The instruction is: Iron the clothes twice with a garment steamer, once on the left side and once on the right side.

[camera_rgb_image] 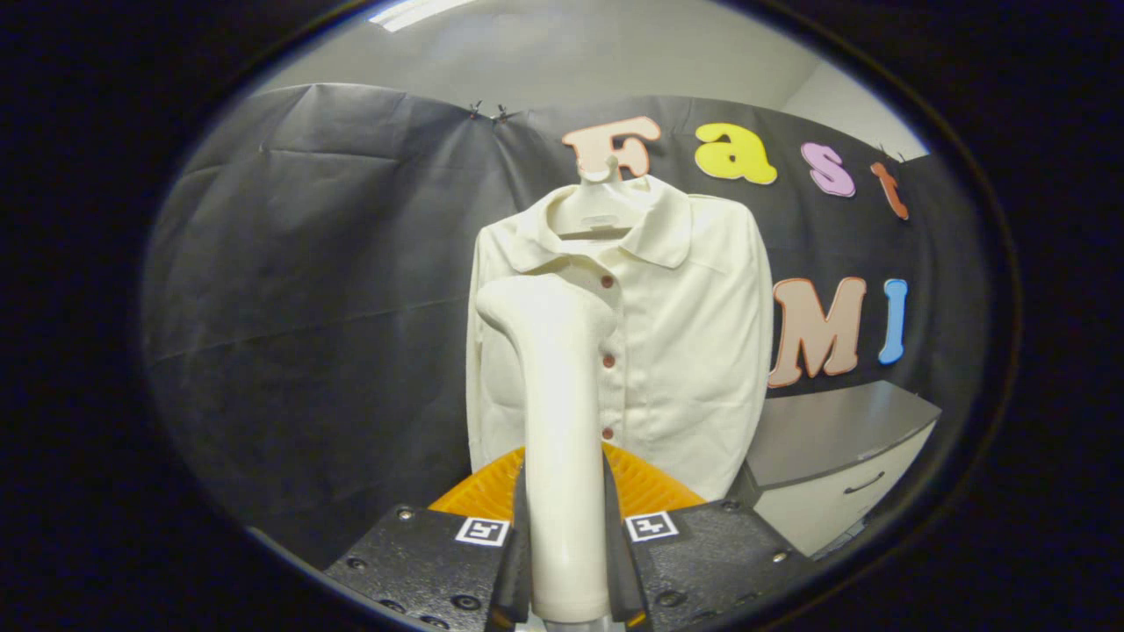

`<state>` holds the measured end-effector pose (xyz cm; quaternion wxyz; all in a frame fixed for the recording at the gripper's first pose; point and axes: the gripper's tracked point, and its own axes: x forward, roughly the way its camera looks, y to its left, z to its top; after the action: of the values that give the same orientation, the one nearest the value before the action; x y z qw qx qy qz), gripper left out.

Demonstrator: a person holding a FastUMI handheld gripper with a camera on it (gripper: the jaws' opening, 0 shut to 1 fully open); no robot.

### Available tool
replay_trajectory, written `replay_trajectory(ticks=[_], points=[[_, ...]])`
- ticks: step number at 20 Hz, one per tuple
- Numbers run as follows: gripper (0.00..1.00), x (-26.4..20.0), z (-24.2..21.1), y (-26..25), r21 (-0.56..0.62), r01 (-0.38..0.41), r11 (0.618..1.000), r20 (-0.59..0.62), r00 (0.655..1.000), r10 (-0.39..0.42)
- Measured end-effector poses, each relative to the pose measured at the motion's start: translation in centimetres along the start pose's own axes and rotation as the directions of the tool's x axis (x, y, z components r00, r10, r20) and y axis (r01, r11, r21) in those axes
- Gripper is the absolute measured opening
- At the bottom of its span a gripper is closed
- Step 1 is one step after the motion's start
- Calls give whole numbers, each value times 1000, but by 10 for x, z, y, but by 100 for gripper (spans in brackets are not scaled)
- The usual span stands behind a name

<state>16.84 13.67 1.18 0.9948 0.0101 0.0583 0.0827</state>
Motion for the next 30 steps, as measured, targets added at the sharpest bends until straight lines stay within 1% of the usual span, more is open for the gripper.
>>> replay_trajectory(ticks=[2, 4, 6, 10, 15, 18, 20, 23, 28, 30], points=[[34, 15, 6, 12, 2, -9, 1000, 19, 1000, 9], [34, 29, 13, 18, 0, 21, 1000, 41, 999, -21], [34, 47, 15, 21, -7, 67, 998, 49, 997, -67], [34, 76, 6, 32, 23, 159, 987, 25, 987, -159], [34, 99, -6, 37, -8, 285, 958, 59, 957, -284], [34, 113, -25, 37, 1, 331, 944, 17, 944, -331], [34, 123, -33, 34, -15, 356, 934, 9, 935, -356], [34, 129, -56, 28, -10, 390, 921, -48, 919, -390], [34, 132, -95, 17, -13, 415, 910, -129, 901, -413], [34, 133, -115, 15, -4, 412, 911, -170, 898, -407]])
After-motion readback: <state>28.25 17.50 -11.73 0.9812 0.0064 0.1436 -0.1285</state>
